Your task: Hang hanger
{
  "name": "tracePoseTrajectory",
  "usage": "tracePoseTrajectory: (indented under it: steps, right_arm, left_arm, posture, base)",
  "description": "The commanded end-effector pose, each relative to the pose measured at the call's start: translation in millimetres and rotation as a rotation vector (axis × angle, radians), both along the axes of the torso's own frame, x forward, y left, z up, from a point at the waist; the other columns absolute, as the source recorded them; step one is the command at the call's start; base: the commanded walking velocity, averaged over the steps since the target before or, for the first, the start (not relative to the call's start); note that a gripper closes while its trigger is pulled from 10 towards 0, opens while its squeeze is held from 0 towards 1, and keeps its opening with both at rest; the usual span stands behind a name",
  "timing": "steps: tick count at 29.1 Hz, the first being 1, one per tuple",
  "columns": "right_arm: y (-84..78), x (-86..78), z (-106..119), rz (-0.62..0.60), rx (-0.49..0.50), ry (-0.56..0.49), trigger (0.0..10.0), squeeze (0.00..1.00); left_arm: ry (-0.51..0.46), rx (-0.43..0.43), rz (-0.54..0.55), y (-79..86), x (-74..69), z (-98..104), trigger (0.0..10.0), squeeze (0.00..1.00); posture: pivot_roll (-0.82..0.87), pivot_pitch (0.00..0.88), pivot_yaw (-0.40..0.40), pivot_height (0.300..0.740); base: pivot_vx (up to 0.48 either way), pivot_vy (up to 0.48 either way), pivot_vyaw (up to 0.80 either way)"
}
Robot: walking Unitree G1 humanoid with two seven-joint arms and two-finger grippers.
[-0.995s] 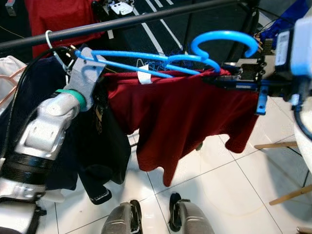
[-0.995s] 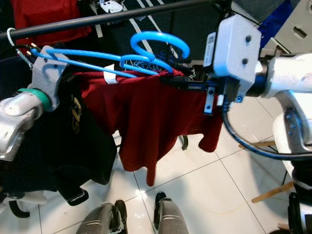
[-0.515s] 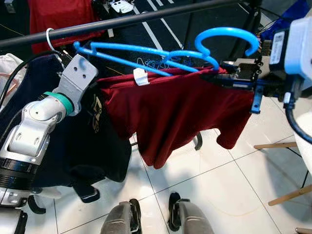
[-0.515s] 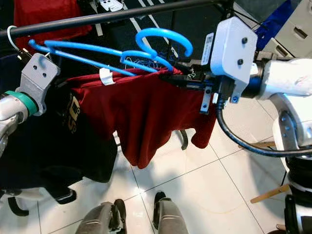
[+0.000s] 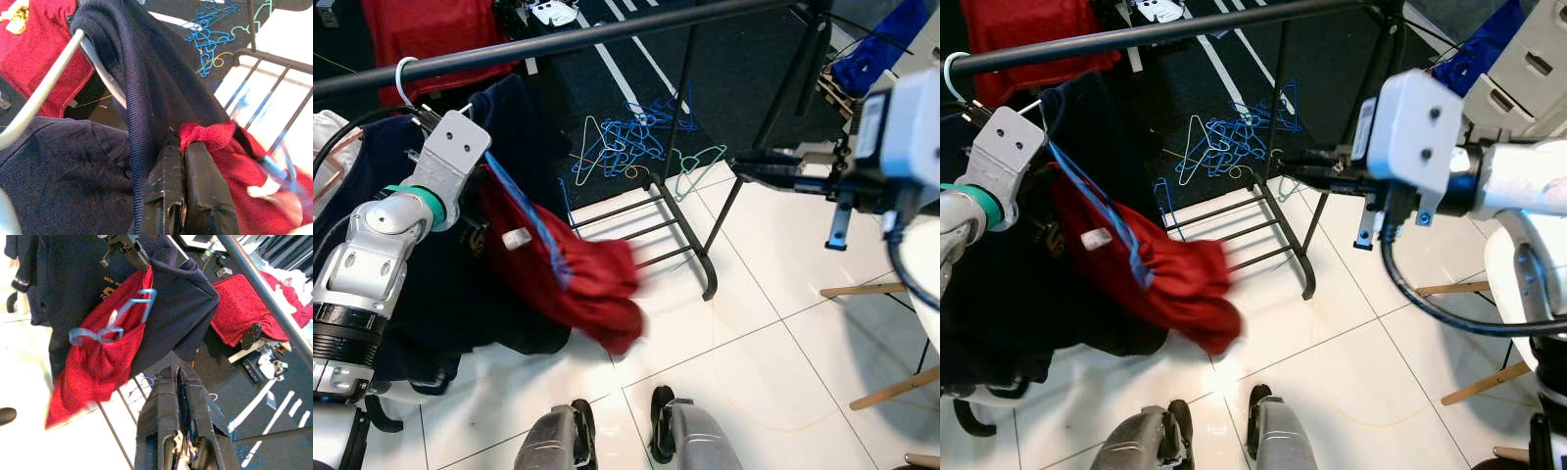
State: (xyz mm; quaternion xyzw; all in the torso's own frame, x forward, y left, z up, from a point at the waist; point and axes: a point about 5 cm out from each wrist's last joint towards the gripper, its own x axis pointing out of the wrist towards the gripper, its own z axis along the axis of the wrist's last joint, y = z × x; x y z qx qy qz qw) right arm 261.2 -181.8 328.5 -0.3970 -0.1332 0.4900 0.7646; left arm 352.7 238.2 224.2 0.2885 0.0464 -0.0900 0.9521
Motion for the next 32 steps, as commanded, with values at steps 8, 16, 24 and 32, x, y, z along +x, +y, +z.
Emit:
tracePoseTrajectory:
  steps: [8,16,24,32]
  right_arm:
    - [0.8,-1.1,-1.8,-0.003,-0.012,-0.007,10.0,0.0]
    - [10.8,2.1,1.5,-0.005,0.115,-0.047,10.0,0.0]
    - [29.3,19.8,-23.6,-0.12,0.401,-0.065,10.0,0.0]
    - [56.1,32.1,-88.5,-0.254,0.566,0.031,10.0,0.0]
  left_arm:
    - [0.018,-0.004,0.022,7.2,-0.7,-3.9,10.0,0.0]
    - [0.001,-0.083,-0.019,-11.2,-1.6,-3.6,10.0,0.0]
    - [-0.078,-0.299,-0.15,-49.6,-8.1,23.4,10.0,0.0]
    - [-0.125,-0.386,-0.245,-76.7,-14.8,43.3,10.0,0.0]
  posture:
    - [-0.18,0.183,0.066,0.74]
    - [-0.17,0.179,0.065,0.74]
    - [-0.16,0.173,0.07,0.74]
    - [-0.15,0.168,0.073,0.74]
  base:
    - [0.0,0.0,0.0]
    - [0.0,0.0,0.0]
    - [0.0,0.0,0.0]
    - [0.0,0.0,0.0]
